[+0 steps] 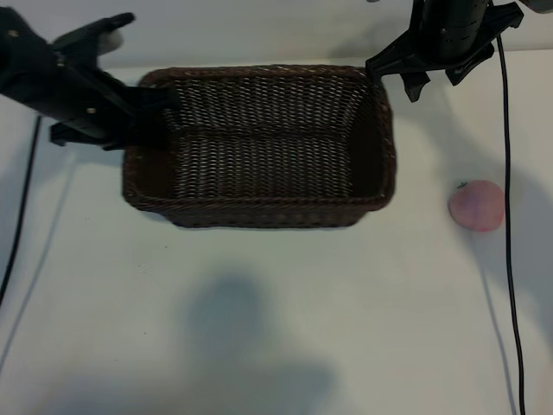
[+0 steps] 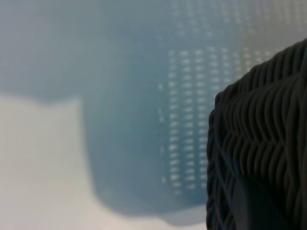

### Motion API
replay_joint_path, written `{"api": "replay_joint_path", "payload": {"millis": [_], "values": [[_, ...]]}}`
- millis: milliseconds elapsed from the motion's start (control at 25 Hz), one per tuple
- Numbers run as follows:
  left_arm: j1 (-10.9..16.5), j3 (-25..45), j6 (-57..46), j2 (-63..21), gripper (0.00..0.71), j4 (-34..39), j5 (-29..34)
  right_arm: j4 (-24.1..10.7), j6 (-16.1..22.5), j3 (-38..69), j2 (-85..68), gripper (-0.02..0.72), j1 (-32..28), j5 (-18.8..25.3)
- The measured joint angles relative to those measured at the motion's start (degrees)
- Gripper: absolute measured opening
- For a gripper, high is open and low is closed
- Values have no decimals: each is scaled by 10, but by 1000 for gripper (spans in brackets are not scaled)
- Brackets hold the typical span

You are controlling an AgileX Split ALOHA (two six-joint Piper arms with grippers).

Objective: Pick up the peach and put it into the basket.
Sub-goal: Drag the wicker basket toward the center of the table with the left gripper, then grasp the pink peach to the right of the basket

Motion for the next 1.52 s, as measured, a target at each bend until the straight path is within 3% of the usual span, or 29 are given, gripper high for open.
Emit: {"api": "replay_joint_path", "payload": {"millis": [240, 960, 1120, 1360, 1520], "values": [[-30, -24, 4, 59, 92, -12, -9, 0, 0, 0, 0, 507, 0, 0], [-32, -25, 4, 91, 112, -34, -40, 0, 0, 0, 0, 507, 0, 0], [-32, -26, 3, 91, 249, -41, -41, 0, 0, 0, 0, 507, 0, 0], [-32, -27, 0, 87, 566, -42, -37, 0, 0, 0, 0, 507, 0, 0], [-25, -27, -3, 53, 633, -40, -30, 0, 0, 0, 0, 507, 0, 0]]}}
